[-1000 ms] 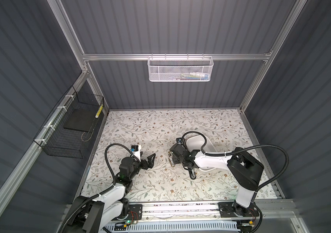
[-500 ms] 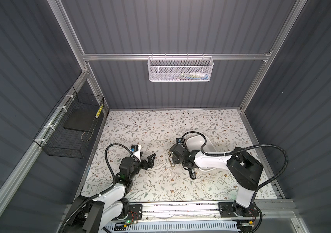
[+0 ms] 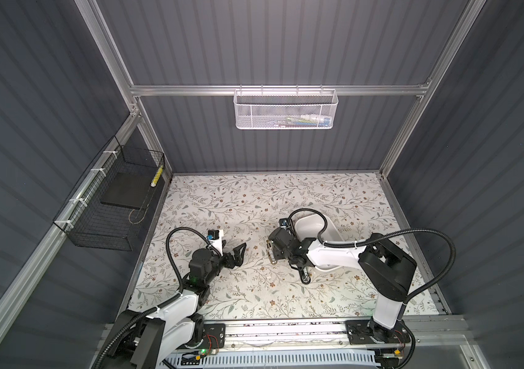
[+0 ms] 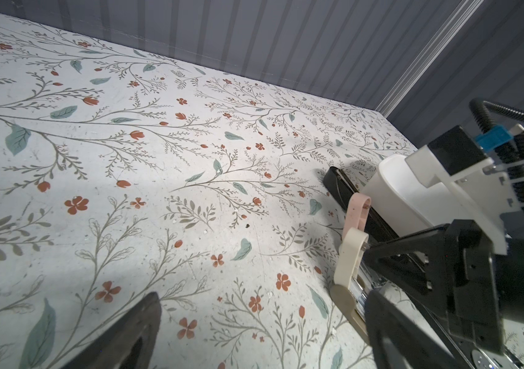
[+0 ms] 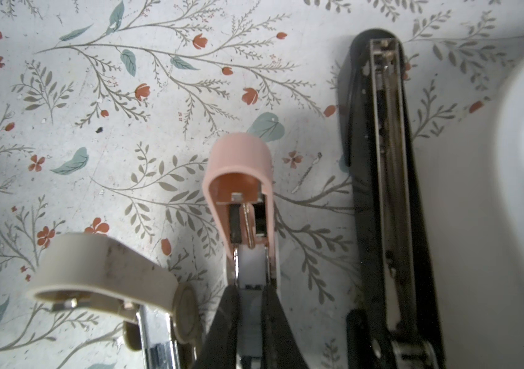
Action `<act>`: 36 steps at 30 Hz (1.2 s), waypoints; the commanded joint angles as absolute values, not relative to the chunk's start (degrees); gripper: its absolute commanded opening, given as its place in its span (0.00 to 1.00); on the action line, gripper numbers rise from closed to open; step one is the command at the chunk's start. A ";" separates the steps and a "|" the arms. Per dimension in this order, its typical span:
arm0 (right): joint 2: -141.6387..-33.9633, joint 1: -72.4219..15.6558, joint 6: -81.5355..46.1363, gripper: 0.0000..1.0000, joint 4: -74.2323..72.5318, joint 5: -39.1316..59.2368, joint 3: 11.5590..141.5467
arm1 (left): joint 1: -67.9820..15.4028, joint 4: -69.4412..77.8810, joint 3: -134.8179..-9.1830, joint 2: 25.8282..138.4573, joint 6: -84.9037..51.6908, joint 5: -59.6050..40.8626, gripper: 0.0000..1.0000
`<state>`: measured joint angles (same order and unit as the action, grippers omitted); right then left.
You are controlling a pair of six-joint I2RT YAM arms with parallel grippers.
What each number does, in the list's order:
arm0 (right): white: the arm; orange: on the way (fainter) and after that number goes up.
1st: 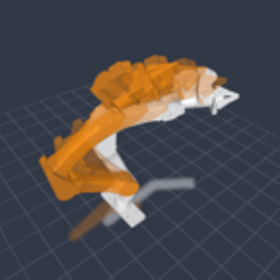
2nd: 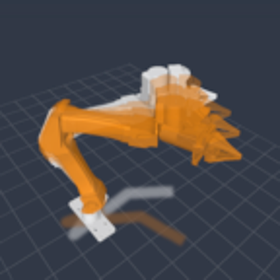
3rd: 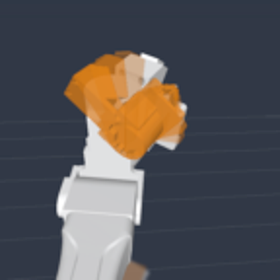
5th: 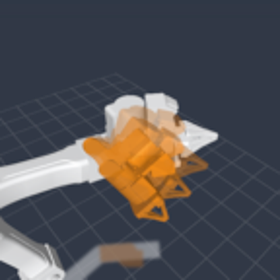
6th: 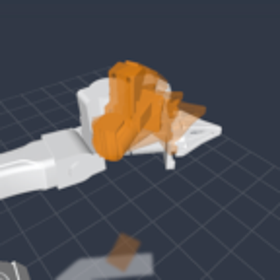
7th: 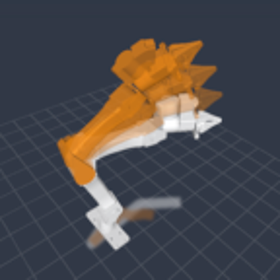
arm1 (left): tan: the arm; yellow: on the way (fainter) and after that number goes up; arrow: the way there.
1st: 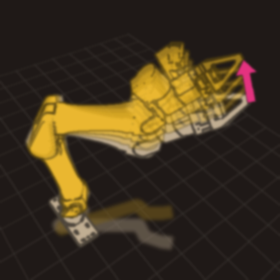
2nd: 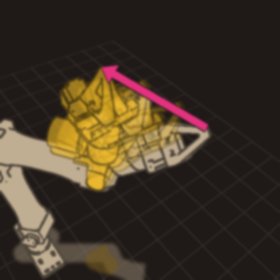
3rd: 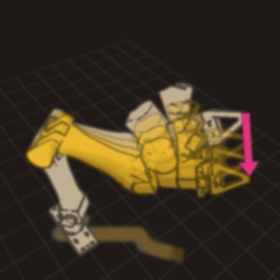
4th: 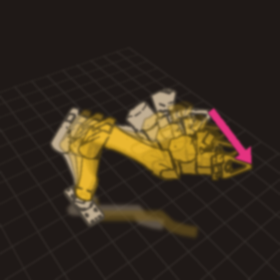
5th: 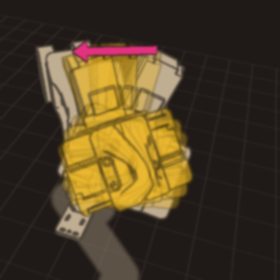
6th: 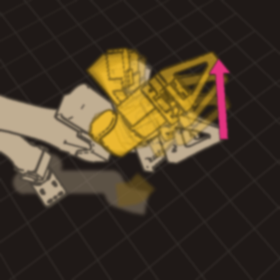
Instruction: Load the staples into the stapler
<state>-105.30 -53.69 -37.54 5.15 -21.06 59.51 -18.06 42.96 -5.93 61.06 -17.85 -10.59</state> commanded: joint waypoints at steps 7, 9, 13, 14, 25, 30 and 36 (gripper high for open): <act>-104.15 -53.96 -36.25 0.00 8.09 -22.31 59.59 | -18.54 44.21 -7.03 61.61 -17.95 -11.30 0.99; -103.96 -53.88 -35.79 0.00 8.16 -22.67 59.59 | -18.54 44.21 -7.03 61.61 -17.93 -11.29 0.99; -103.82 -53.88 -35.48 0.00 8.35 -23.02 59.50 | -18.54 44.21 -7.03 61.61 -17.91 -11.28 0.99; -103.86 -53.85 -35.35 0.00 8.30 -23.11 59.42 | -18.54 44.21 -7.03 61.61 -17.95 -11.28 0.99; -100.45 -53.79 -29.94 0.00 6.39 -20.87 59.47 | -18.61 44.00 -7.20 61.85 -17.93 -10.94 0.99; -99.27 -53.61 -23.46 0.00 4.91 -18.41 59.55 | -18.63 42.89 -8.07 62.97 -18.28 -9.38 0.99; -99.77 -53.34 -23.75 0.00 -0.98 -17.60 55.87 | -18.64 42.42 -8.75 63.70 -18.14 -8.79 0.99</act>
